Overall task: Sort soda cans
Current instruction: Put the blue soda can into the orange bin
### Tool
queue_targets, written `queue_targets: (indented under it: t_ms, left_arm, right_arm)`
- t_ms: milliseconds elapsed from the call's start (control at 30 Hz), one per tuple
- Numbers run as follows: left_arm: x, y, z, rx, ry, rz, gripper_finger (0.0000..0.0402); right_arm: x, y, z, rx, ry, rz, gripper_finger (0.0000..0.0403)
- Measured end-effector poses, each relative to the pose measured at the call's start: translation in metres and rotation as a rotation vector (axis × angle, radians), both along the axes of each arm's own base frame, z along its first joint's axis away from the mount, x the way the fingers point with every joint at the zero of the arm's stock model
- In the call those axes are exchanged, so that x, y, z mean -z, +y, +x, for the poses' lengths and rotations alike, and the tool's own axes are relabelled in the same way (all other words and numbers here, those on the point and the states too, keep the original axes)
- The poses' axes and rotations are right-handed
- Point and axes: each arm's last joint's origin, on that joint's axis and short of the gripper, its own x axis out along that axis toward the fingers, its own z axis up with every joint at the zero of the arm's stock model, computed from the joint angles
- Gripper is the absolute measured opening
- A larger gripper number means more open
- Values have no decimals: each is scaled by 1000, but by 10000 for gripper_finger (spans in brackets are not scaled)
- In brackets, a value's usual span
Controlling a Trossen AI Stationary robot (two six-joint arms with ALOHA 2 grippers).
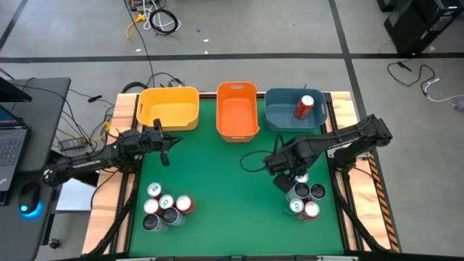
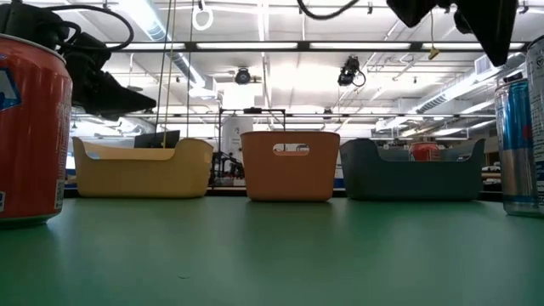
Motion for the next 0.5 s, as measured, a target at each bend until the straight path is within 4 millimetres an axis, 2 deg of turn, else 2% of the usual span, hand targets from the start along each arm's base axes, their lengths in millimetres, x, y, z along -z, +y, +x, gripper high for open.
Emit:
queue_targets:
  t_ms: [500]
  left_arm:
    - [1, 0, 0, -3, 16, -11, 14]
  right_arm:
    - [33, -8, -10, -2, 143, 6, 323]
